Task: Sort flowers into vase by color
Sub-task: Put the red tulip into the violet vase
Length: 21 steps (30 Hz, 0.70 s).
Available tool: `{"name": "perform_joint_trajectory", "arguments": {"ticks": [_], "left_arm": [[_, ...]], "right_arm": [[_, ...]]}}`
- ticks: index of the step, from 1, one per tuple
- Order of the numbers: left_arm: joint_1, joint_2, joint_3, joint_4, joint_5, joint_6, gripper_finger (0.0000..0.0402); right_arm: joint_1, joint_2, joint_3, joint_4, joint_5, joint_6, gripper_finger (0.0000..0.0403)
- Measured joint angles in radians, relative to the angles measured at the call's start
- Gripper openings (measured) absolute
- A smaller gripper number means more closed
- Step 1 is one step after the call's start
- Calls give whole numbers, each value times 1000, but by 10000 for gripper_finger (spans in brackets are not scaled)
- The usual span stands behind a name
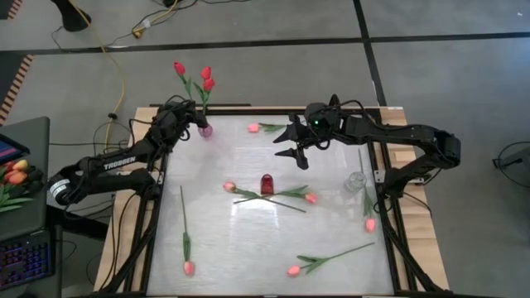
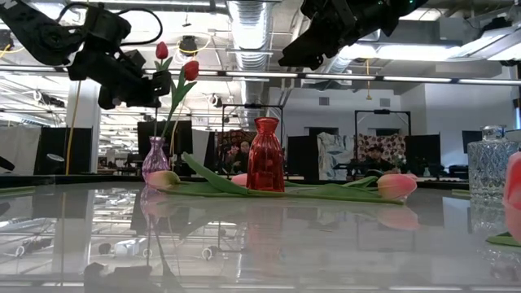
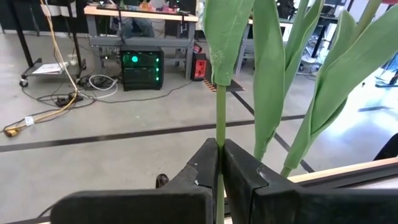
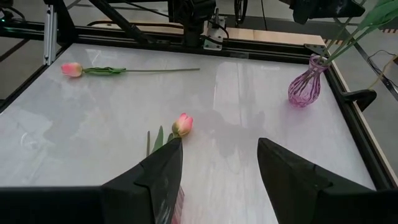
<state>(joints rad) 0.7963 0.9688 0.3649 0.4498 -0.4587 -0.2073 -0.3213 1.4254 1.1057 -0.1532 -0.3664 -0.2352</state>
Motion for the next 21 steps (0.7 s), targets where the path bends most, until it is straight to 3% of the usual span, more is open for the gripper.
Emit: {"name": "perform_joint_trajectory", "arguments": {"ticks": [10, 21], "left_arm": [[0, 0, 0, -55, 12, -23, 36], [0, -22, 0, -141, 128, -15, 92]], "right_arm": [[0, 0, 0, 3, 0, 0, 233], [0, 0, 0, 3, 0, 2, 233]]}}
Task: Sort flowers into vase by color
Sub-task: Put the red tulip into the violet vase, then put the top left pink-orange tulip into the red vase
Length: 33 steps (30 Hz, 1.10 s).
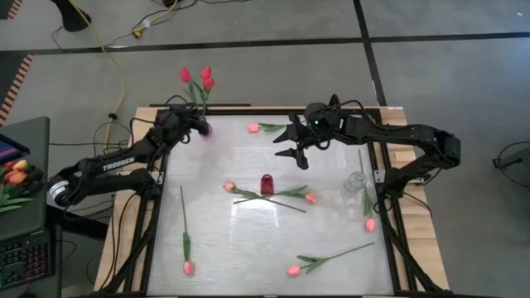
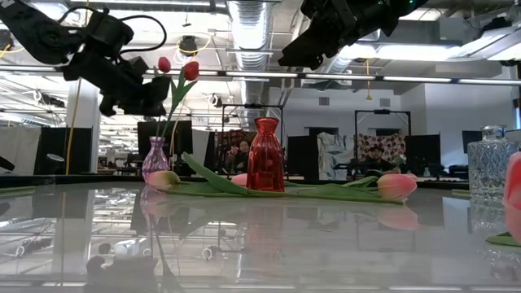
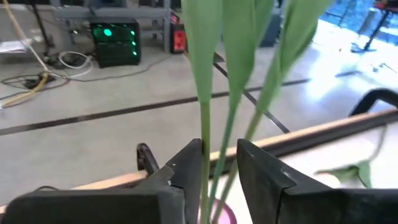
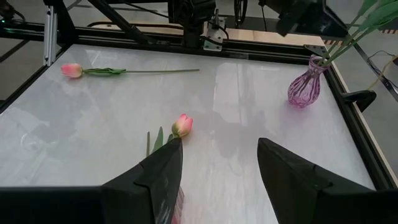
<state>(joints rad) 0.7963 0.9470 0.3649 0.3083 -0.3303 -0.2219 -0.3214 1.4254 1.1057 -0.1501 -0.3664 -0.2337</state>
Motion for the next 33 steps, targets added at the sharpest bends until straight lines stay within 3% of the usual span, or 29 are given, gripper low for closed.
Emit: {"name": "perform_joint_trajectory", "arguments": {"ticks": [14, 22, 26, 33], "left_arm": [[-81, -225, 0, -263, 46, -9, 133], [-165, -301, 0, -397, 170, -80, 133], [-234, -300, 0, -429, 245, -108, 133], [-439, -299, 0, -453, 265, -121, 133]], "right_arm": [[0, 0, 0, 8, 0, 1, 233], [1, 0, 0, 24, 0, 29, 233], [7, 0, 0, 23, 0, 63, 233], [52, 0, 0, 9, 0, 113, 233]]}}
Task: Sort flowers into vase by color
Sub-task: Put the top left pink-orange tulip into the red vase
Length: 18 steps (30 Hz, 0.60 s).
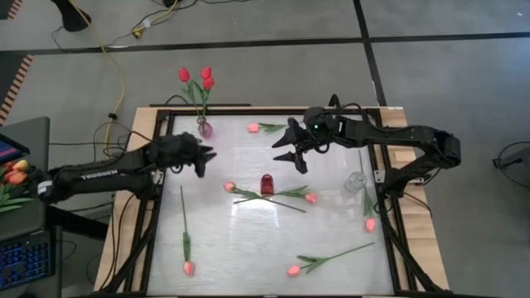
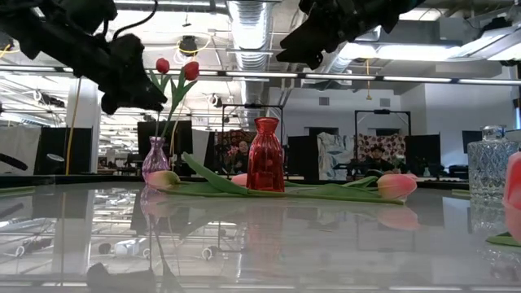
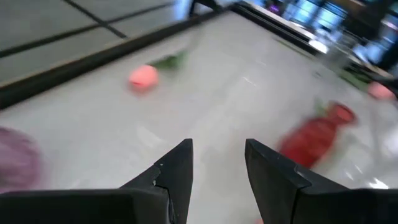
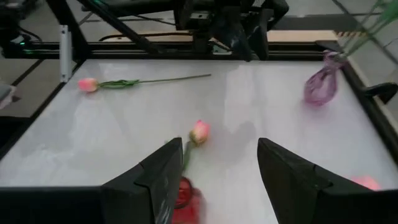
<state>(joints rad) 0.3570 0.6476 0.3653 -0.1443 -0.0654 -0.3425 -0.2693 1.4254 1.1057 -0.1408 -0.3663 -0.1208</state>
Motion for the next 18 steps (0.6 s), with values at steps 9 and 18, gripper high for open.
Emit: {"name": "perform_joint_trajectory", "arguments": {"ticks": [9, 18], "left_arm": [[-240, 0, 0, -3, -2, 85, 133], [-390, 0, 0, -2, -117, 133, 133]], "right_arm": [[121, 0, 0, -115, 3, 72, 233], [296, 2, 0, -277, 183, 136, 233]]}}
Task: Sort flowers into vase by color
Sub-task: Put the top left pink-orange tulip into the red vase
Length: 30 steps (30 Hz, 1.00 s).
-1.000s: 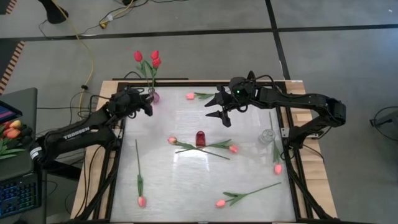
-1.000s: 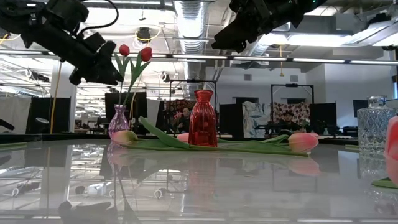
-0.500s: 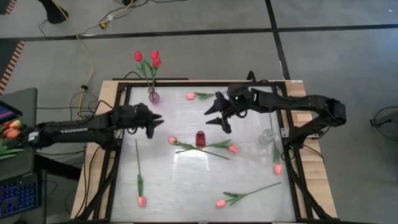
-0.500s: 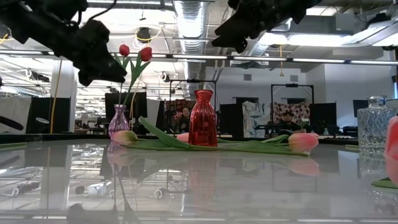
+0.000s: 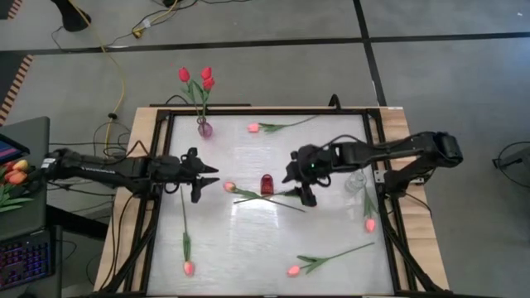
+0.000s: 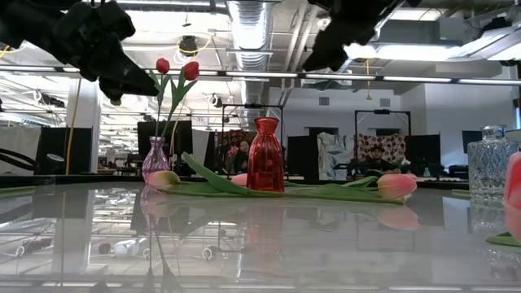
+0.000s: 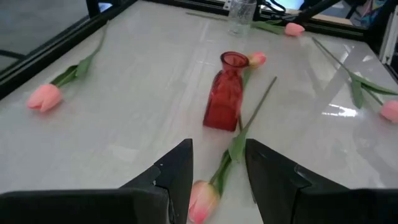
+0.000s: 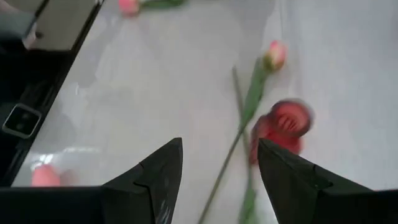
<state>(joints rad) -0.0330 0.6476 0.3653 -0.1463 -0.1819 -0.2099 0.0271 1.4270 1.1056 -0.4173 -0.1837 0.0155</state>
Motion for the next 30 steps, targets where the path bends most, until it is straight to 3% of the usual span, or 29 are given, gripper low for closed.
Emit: {"name": "perform_joint_trajectory", "arguments": {"ticks": [8, 15, 26, 30], "left_arm": [[-77, 3, 0, 3, -14, 28, 133], [-133, 29, 0, 21, -17, 61, 133], [-138, 139, 1, 200, -9, 223, 133], [-137, 188, 1, 267, -9, 276, 133]], "right_arm": [[102, 0, 0, 14, 6, 159, 233], [179, 1, -26, 18, 7, 164, 233], [407, 2, -119, 7, 10, 226, 232], [490, 2, -119, -4, 75, 260, 224]]}}
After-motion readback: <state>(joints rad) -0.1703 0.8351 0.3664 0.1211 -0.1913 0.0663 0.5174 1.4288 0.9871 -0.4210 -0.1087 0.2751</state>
